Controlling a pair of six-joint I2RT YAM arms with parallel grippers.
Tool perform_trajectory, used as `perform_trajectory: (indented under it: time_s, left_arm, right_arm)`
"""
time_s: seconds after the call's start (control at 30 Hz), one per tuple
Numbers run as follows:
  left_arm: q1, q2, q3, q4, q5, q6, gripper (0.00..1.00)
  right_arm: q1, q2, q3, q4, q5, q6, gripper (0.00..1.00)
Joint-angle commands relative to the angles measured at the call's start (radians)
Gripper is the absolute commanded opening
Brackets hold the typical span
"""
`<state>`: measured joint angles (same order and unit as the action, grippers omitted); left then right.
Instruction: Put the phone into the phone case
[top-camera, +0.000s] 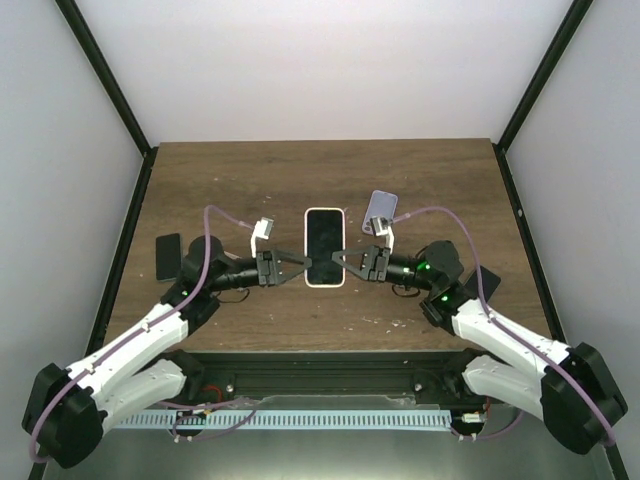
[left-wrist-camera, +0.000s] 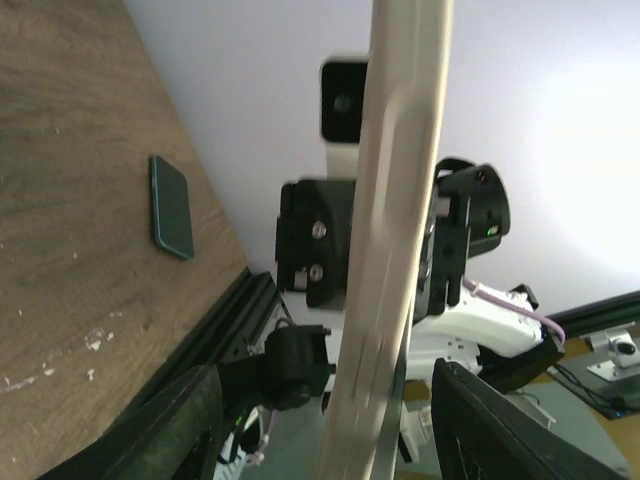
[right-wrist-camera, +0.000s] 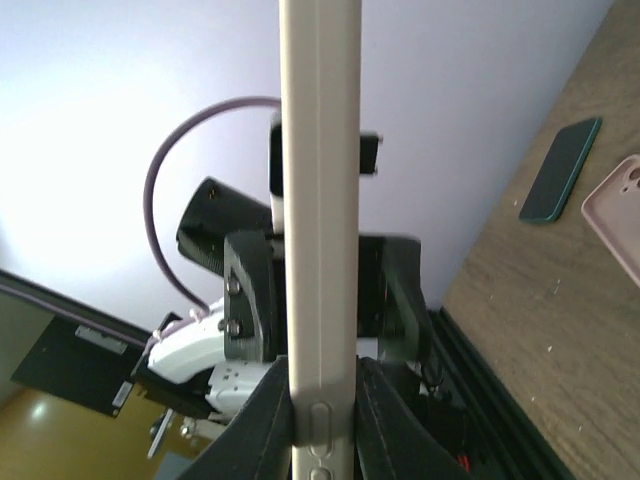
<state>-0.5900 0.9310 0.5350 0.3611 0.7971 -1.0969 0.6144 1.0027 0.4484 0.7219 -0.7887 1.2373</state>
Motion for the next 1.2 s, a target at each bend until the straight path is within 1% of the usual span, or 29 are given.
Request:
perform_trajectory:
  time_s: [0.0,0.1,0.23,0.33,0.4,0.47,0.67,0.77,0.8,0.87,1.0,1.03,1.07,1.13,1.17]
  left_arm:
    - [-0.031,-0.019,-0.031,0.007,0.026,-0.020,0.59]
    - [-0.042,-0.023,-0.034,0.006,0.023,-0.021,0.57]
    - [-0.043,-0.027,-0.035,-0.004,0.017,-0.010,0.48]
    - [-0.043,-0.033,-0.043,-0.004,0.003,-0.004,0.44]
    - [-0.042,-0.032,-0.045,-0.035,-0.002,0.001,0.41]
    - [-0.042,-0.027,-0.043,-0.051,-0.004,0.011,0.34]
    - [-0.043,-0.021,-0.037,-0.084,-0.023,0.034,0.09]
    - [-0.042,-0.021,-0.019,-0.155,-0.051,0.073,0.01]
    - [-0.042,-0.021,-0.011,-0.189,-0.064,0.090,0.00]
    - [-0.043,-0.019,0.006,-0.247,-0.082,0.120,0.00]
    - [-0.042,-0.019,0.011,-0.267,-0.094,0.136,0.00]
    - [-0.042,-0.018,0.014,-0.275,-0.097,0.141,0.05]
    - [-0.042,-0.019,0.015,-0.284,-0.100,0.144,0.12]
    - [-0.042,-0.027,0.019,-0.291,-0.109,0.141,0.29]
    - [-0.043,-0.033,0.019,-0.289,-0.112,0.138,0.35]
  right_arm:
    - [0.007,-0.010,0.066,0.010,0.102,-0.036,0.12]
    - [0.008,0.014,0.069,0.019,0.103,-0.027,0.12]
    - [0.007,0.028,0.057,0.040,0.111,-0.011,0.12]
    - [0.007,0.029,0.052,0.033,0.117,-0.011,0.12]
    - [0.007,0.027,0.046,0.031,0.125,-0.009,0.12]
    - [0.007,0.027,0.043,0.030,0.129,-0.008,0.12]
    - [0.008,0.036,0.040,0.026,0.123,-0.008,0.13]
    - [0.007,0.036,0.038,0.016,0.123,-0.014,0.13]
    - [0.007,0.035,0.039,0.007,0.124,-0.017,0.14]
    - [0.007,0.036,0.041,-0.014,0.124,-0.023,0.15]
    - [0.007,0.034,0.042,-0.047,0.126,-0.035,0.16]
    - [0.007,0.035,0.042,-0.051,0.126,-0.038,0.15]
    - [0.007,0.036,0.042,-0.055,0.123,-0.041,0.15]
    - [0.007,0.036,0.045,-0.059,0.104,-0.056,0.14]
    - [0.007,0.036,0.047,-0.062,0.092,-0.065,0.14]
